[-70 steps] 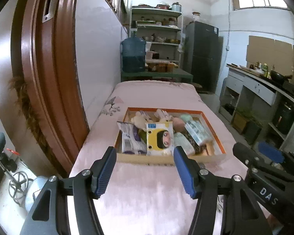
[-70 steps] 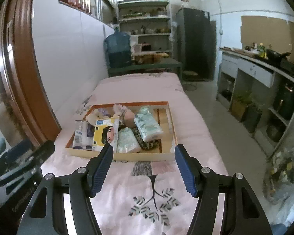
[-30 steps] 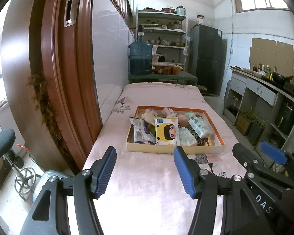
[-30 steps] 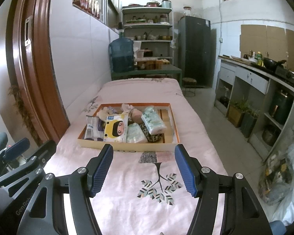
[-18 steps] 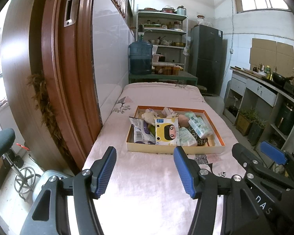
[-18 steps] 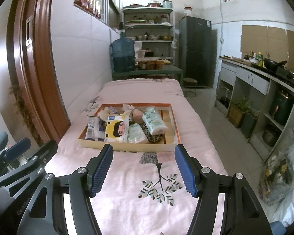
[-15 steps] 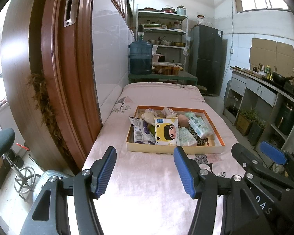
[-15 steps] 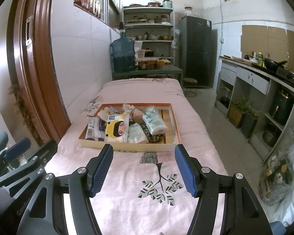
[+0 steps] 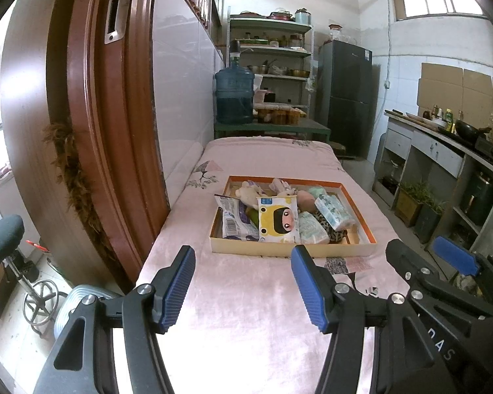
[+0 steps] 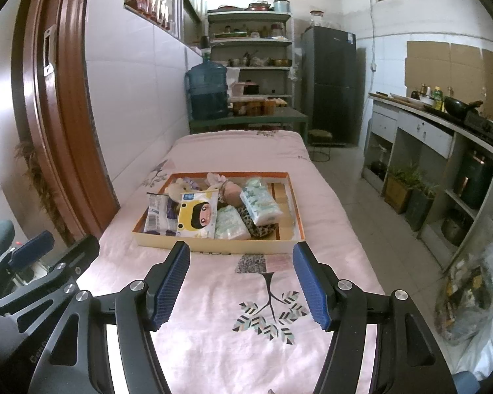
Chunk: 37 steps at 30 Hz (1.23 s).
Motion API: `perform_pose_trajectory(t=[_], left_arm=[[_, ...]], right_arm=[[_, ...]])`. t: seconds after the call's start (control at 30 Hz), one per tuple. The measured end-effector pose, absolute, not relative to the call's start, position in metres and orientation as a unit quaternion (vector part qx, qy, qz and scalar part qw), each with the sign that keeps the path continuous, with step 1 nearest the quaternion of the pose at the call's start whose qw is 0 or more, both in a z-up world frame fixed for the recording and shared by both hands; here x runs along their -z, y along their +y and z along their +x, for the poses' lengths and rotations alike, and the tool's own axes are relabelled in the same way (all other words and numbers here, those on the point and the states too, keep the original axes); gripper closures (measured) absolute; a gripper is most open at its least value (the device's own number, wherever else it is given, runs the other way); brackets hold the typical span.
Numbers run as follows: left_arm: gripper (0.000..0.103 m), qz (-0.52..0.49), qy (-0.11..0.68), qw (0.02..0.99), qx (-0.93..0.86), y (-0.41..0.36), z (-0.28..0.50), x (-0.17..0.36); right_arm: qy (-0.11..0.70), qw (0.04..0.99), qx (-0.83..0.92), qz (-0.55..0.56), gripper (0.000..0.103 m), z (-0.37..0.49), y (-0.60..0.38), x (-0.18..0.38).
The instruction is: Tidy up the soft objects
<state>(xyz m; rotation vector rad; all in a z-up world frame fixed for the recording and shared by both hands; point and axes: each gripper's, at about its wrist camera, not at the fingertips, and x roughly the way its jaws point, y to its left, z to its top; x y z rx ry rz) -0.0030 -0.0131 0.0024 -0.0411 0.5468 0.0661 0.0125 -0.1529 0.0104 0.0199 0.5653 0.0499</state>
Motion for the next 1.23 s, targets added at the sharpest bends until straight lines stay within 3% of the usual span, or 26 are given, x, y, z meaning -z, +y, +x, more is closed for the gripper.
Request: perform_pose_trajectory(t=[1.23], left_arm=[[0.042,-0.02,0.274,0.961,-0.031,-0.0143,-0.0066,0.0064]], right_arm=[[0.285,0.958,-0.027,0.012,0.036,0.0137,-0.1522,-0.003]])
